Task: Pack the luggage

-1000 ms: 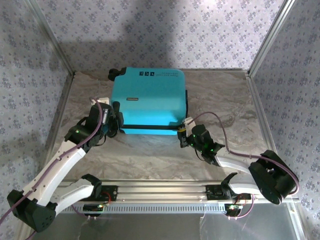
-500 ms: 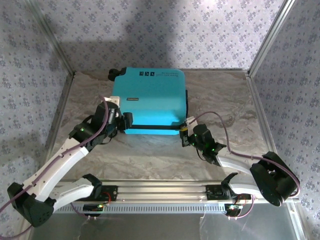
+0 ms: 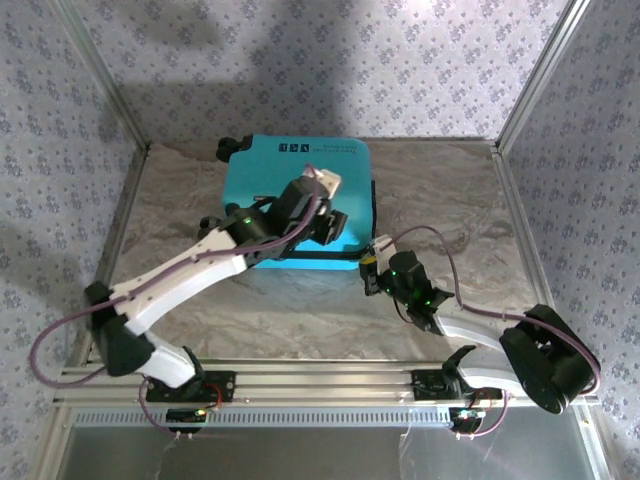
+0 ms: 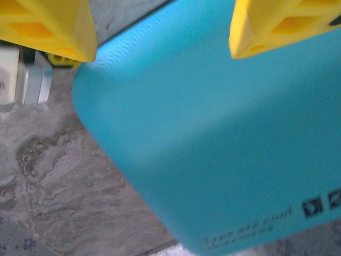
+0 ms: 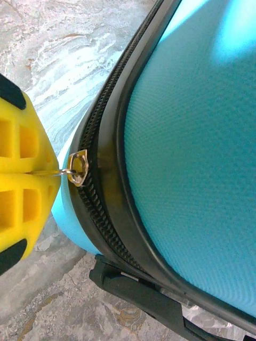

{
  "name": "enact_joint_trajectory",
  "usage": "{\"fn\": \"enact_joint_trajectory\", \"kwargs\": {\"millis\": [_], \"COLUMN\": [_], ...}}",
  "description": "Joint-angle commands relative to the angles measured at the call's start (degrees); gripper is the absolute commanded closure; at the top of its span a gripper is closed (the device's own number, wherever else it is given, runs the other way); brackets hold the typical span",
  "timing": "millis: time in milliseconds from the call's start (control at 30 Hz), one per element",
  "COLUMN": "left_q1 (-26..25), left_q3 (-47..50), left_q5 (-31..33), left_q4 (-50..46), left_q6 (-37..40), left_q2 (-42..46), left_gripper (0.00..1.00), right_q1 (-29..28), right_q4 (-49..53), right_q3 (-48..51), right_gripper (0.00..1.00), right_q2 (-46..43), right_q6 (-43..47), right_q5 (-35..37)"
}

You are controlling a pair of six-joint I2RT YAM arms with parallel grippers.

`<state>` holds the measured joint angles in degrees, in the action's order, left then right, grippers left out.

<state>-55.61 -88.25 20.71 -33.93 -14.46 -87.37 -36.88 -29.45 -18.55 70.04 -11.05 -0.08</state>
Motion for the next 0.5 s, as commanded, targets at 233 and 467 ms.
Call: {"fn": "enact_joint_trajectory", "kwargs": {"millis": [233,467], "left_q1": [-3.16,-3.36], "left_q3": [-37.97,-58.83], "left_q5": [12.07,16.65], "left_q4": [-21.15,-32.27], "left_q6": [6.13,3.99], "left_q2": [-28.06,-43.33], "left_gripper": [0.35,0.34], "right_q1": [0.35,0.19], "right_q4": [-1.57,-1.09], "right_q3": [1.56,2.02], "right_gripper": [1.00,1.00], "right_q2": [-2.01,-3.61], "right_q6": [0.85,1.29], "right_q5": [-1.80,-2.81]}}
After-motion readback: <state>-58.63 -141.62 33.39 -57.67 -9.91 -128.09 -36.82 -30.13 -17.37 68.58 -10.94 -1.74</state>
